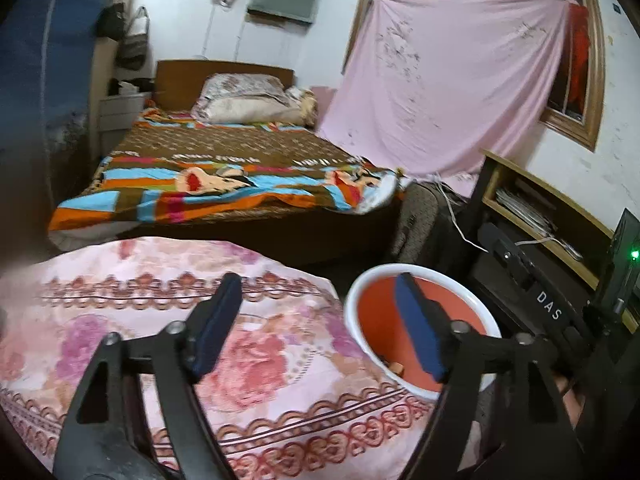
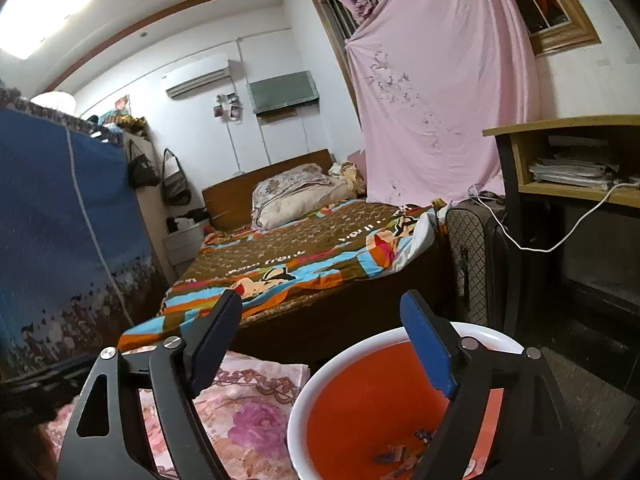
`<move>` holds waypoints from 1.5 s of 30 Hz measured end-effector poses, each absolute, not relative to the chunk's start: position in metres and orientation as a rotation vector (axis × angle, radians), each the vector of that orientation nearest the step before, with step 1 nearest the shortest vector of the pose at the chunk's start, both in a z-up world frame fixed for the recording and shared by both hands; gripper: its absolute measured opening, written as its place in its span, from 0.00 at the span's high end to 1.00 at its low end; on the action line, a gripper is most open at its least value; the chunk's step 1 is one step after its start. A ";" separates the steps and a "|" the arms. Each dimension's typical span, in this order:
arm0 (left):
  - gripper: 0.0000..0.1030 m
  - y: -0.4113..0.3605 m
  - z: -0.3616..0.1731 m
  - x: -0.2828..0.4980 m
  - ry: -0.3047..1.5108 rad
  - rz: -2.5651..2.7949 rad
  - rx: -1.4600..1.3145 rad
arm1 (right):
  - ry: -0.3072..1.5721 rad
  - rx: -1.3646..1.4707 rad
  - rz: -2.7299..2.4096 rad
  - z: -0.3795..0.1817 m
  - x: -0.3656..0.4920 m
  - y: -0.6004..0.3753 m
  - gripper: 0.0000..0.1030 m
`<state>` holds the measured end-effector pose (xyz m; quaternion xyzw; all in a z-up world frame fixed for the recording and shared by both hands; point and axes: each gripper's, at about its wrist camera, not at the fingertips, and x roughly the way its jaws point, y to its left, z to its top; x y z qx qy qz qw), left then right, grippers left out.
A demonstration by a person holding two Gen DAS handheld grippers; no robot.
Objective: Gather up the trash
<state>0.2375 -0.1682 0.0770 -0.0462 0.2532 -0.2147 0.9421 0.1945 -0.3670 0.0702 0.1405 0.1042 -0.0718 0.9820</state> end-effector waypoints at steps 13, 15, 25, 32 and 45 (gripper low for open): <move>0.11 -0.125 0.072 0.208 0.409 -0.262 -0.111 | 0.177 0.221 -0.126 0.074 0.179 -0.346 0.00; 0.11 -0.119 0.071 0.201 0.400 -0.246 -0.114 | 0.161 0.214 -0.116 0.075 0.173 -0.342 0.00; 0.11 -0.093 0.062 0.170 0.370 -0.189 -0.114 | 0.096 0.157 -0.071 0.082 0.147 -0.316 0.00; 0.11 -0.072 0.058 0.144 0.357 -0.142 -0.127 | 0.093 0.117 -0.059 0.079 0.127 -0.297 0.00; 0.11 -0.053 0.059 0.106 0.318 -0.103 -0.108 | 0.057 0.075 -0.049 0.077 0.091 -0.275 0.00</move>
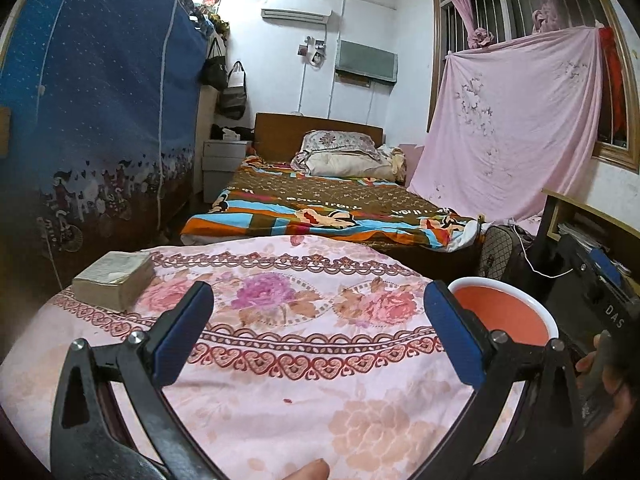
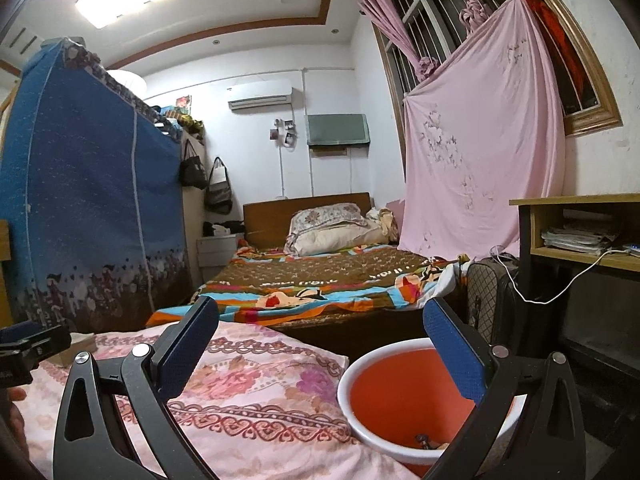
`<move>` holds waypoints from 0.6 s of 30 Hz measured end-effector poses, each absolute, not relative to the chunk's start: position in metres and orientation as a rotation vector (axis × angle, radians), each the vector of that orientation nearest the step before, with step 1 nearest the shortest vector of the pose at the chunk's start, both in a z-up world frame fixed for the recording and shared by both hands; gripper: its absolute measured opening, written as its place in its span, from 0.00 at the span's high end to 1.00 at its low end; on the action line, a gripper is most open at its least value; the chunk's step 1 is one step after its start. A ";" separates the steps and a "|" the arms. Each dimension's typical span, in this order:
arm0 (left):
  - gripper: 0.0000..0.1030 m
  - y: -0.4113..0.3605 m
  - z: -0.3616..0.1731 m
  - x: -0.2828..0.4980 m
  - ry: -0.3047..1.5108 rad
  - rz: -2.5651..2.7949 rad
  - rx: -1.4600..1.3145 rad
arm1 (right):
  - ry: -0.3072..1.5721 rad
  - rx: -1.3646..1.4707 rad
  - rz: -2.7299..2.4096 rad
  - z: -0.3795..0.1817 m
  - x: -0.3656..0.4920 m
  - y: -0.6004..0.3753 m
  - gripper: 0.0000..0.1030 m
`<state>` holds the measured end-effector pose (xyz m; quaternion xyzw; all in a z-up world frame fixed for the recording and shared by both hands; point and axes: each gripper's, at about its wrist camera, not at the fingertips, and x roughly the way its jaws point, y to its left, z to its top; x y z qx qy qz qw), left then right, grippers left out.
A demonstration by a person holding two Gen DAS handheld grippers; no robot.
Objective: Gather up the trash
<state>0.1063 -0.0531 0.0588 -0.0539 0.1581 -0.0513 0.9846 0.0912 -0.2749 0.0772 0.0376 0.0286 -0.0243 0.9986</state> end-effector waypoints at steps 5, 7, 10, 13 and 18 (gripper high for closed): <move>0.11 -0.044 0.056 0.095 0.310 -0.088 -0.114 | 0.058 0.065 -0.036 0.074 0.079 -0.265 0.00; 0.11 -0.041 0.054 0.091 0.306 -0.079 -0.119 | 0.060 0.063 -0.036 0.073 0.075 -0.262 0.00; 0.11 -0.036 0.054 0.086 0.298 -0.068 -0.116 | 0.055 0.058 -0.033 0.072 0.068 -0.258 0.00; 0.11 -0.032 0.054 0.080 0.288 -0.058 -0.112 | 0.049 0.053 -0.037 0.072 0.061 -0.253 0.00; 0.11 -0.025 0.053 0.072 0.278 -0.048 -0.117 | 0.044 0.049 -0.035 0.073 0.054 -0.247 0.00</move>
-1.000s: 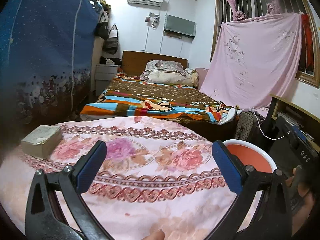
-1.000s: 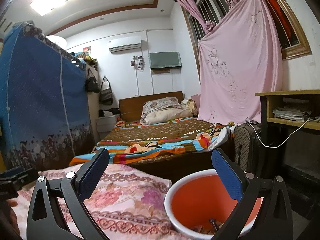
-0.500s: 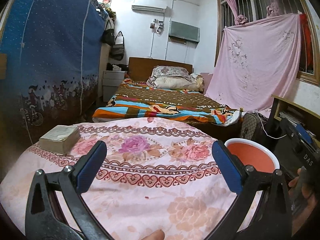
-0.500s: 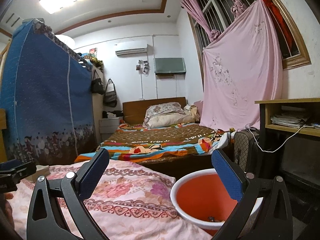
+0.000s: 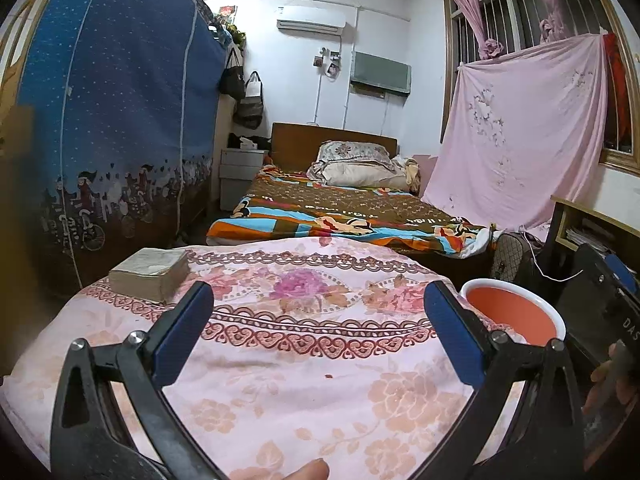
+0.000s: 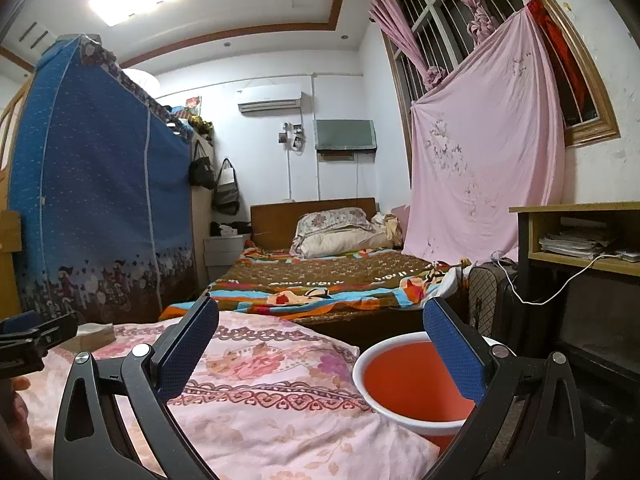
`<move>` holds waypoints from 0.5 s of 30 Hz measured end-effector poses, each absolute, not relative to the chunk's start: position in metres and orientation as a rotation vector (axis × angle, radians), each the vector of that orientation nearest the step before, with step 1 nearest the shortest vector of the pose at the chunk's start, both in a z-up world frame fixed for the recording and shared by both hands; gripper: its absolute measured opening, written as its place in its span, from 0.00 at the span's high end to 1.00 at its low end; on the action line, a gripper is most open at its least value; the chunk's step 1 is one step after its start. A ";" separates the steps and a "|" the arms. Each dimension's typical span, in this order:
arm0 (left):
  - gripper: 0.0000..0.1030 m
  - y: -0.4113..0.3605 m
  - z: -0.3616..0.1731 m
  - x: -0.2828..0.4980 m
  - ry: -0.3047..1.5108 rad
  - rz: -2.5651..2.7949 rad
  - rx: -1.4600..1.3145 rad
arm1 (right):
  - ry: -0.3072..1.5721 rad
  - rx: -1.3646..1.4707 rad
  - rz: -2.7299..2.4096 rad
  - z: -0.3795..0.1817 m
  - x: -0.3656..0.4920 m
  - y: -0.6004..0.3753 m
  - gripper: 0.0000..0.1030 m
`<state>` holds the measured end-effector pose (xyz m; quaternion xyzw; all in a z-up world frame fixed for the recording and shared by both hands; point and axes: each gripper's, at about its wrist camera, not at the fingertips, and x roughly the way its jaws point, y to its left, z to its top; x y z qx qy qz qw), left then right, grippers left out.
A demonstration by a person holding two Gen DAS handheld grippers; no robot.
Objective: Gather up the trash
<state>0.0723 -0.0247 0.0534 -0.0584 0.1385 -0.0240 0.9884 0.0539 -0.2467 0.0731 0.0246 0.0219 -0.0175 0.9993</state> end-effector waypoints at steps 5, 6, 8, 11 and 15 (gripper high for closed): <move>0.11 -0.015 0.050 0.064 0.276 -0.041 -0.125 | 0.048 0.052 -0.021 0.070 0.047 -0.237 0.00; 0.11 -0.013 0.048 0.062 0.279 -0.042 -0.124 | 0.049 0.053 -0.016 0.069 0.045 -0.235 0.00; 0.11 -0.009 0.046 0.059 0.278 -0.039 -0.124 | 0.053 0.052 -0.013 0.067 0.043 -0.230 0.00; 0.11 -0.004 0.043 0.054 0.275 -0.032 -0.123 | 0.062 0.053 -0.011 0.063 0.039 -0.224 0.00; 0.11 0.001 0.038 0.047 0.270 -0.021 -0.109 | 0.066 0.047 -0.010 0.056 0.031 -0.214 0.00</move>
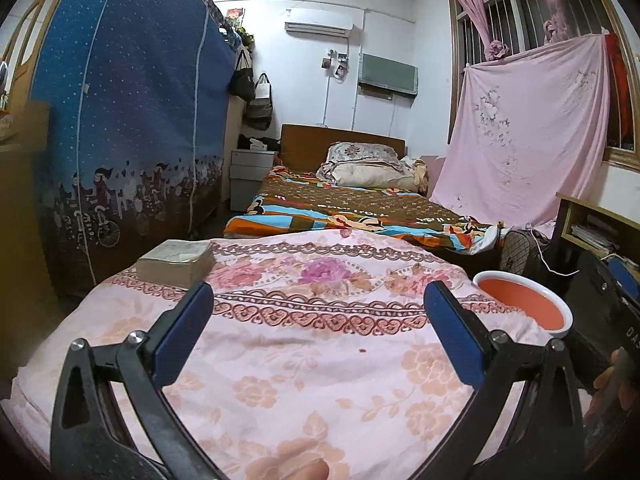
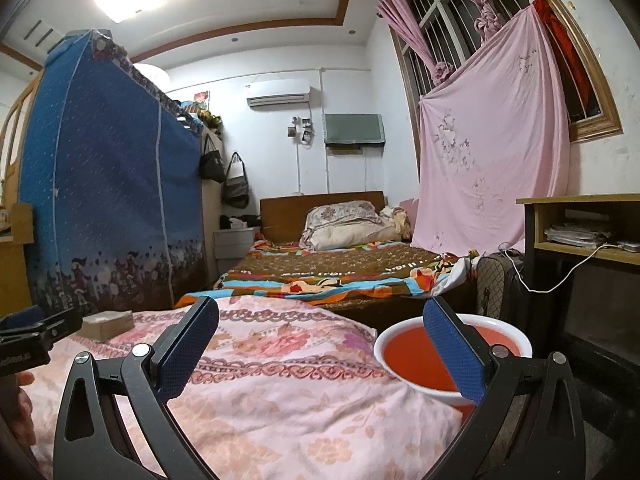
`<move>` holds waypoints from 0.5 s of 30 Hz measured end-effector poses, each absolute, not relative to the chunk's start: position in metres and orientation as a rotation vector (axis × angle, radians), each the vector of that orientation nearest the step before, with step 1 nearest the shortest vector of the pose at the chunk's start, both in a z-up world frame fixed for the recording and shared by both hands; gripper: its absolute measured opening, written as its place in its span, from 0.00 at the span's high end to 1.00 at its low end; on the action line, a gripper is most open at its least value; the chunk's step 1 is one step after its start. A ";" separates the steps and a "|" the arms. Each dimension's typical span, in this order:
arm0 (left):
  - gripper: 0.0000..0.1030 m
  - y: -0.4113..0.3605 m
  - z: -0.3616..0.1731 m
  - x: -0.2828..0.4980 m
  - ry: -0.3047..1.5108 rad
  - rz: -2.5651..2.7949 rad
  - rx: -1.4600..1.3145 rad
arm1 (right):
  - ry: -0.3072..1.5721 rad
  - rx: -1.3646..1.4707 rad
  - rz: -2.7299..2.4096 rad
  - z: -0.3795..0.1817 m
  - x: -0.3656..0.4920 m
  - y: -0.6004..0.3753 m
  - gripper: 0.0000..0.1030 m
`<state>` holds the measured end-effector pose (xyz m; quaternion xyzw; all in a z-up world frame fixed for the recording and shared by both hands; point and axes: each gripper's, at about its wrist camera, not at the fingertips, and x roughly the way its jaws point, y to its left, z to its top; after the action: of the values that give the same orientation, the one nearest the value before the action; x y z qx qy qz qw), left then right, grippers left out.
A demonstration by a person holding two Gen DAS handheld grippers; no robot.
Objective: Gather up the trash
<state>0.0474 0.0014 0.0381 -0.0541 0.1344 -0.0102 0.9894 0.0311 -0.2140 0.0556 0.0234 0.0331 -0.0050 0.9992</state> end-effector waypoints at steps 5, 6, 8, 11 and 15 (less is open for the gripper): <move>0.11 0.004 0.033 0.035 0.241 -0.003 -0.076 | 0.066 0.024 -0.005 0.047 0.020 -0.203 0.00; 0.11 0.005 0.032 0.033 0.235 -0.001 -0.071 | 0.065 0.017 -0.005 0.045 0.018 -0.200 0.00; 0.11 0.005 0.029 0.028 0.225 0.003 -0.060 | 0.062 0.008 -0.007 0.041 0.014 -0.196 0.00; 0.11 0.005 0.026 0.024 0.218 0.006 -0.045 | 0.059 -0.001 -0.007 0.037 0.009 -0.190 0.00; 0.11 0.006 0.023 0.018 0.213 0.010 -0.032 | 0.065 -0.009 -0.003 0.031 0.006 -0.185 0.00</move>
<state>0.0184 0.0061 0.0233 -0.0162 0.1062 0.0048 0.9942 0.0056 -0.1846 0.0314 -0.0045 0.0324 -0.0016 0.9995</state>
